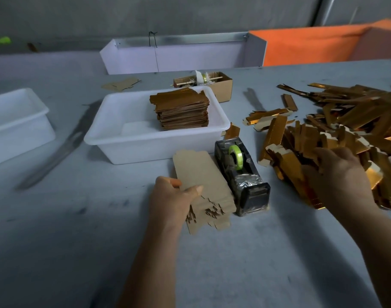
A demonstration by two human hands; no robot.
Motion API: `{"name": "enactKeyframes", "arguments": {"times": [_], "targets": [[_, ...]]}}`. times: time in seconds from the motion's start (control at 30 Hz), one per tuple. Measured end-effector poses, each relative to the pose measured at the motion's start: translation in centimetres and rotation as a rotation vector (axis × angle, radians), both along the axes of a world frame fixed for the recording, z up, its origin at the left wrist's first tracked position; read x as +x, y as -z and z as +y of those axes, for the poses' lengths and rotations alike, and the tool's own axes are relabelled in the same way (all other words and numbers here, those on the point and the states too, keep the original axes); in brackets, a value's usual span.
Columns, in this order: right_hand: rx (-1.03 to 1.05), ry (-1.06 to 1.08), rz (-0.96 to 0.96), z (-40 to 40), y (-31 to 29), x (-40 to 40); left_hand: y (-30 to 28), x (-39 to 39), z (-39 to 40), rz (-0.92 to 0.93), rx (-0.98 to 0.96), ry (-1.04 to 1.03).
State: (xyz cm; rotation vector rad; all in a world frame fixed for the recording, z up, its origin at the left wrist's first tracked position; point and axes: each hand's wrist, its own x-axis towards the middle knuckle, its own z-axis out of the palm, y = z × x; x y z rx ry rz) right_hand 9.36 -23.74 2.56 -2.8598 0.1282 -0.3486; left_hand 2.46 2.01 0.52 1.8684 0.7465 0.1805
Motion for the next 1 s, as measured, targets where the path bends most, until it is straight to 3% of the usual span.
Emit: {"name": "enactKeyframes", "arguments": {"times": [0.27,0.3,0.43,0.53,0.63,0.73,0.87,1.0], "targets": [[0.153,-0.169,-0.176,1.8,-0.9,-2.8,-1.0,-0.5,2.0,-0.002,-0.205,0.021],[0.168,-0.178,-0.198,2.1,-1.2,-3.1,-1.3,-0.6,2.0,-0.006,-0.156,0.036],[0.269,-0.224,-0.285,3.5,-2.7,-5.0,-3.0,-1.8,1.5,-0.088,0.336,0.010],[0.540,-0.252,-0.130,4.4,-3.1,-6.7,-4.7,-3.6,0.7,-0.255,0.124,0.027],[1.067,-0.303,0.199,5.7,-3.7,-8.2,-5.6,-5.1,-0.9,-0.299,-0.146,0.210],[1.353,-0.344,0.391,6.5,-3.7,-8.8,-5.5,-5.6,-2.2,-0.299,-0.325,0.272],[1.421,-0.323,0.411,6.6,-3.3,-9.3,-5.0,-5.3,-3.4,-0.252,-0.469,0.317],[1.412,-0.346,0.408,6.6,-3.3,-9.9,-4.3,-4.9,-4.7,-0.250,-0.414,0.284]]}}
